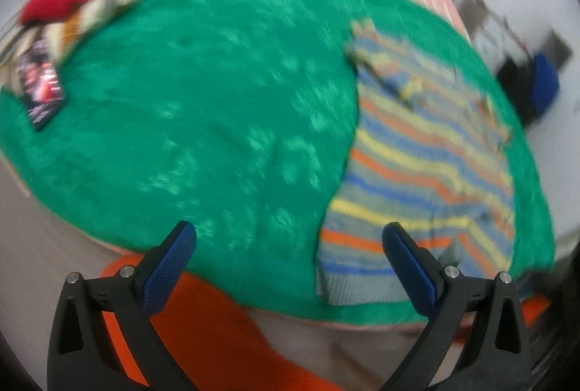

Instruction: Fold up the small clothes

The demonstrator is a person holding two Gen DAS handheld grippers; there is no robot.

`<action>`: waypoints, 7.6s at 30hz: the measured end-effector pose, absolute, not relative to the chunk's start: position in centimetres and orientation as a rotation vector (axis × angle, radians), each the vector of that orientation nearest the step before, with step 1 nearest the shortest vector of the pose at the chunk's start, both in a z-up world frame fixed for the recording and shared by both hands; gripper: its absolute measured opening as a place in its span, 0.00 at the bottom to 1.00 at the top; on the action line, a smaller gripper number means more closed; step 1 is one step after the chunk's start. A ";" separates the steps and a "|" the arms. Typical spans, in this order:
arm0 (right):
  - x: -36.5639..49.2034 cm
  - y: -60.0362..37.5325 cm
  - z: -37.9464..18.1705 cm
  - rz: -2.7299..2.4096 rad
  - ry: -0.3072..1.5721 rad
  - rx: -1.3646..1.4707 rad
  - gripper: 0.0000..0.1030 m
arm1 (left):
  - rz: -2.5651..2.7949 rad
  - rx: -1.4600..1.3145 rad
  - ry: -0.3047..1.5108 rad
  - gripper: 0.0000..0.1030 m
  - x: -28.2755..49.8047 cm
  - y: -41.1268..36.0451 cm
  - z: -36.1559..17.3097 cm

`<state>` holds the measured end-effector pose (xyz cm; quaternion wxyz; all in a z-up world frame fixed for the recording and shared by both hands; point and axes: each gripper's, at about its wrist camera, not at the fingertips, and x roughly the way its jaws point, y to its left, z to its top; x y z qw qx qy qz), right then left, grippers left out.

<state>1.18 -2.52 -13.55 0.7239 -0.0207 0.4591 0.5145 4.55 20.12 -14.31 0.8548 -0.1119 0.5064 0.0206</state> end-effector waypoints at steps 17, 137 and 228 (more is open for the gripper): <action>2.3 -15.9 -22.0 0.731 1.268 0.372 0.02 | -0.133 -0.098 1.231 0.04 6.4 14.7 -18.8; 27.5 -42.9 -11.4 -0.029 0.904 0.281 0.03 | 0.270 -0.179 0.897 0.89 5.8 17.0 -18.1; 4.1 -30.1 -18.7 -0.015 0.667 0.257 0.81 | -0.296 0.235 1.167 0.44 24.6 3.5 -18.1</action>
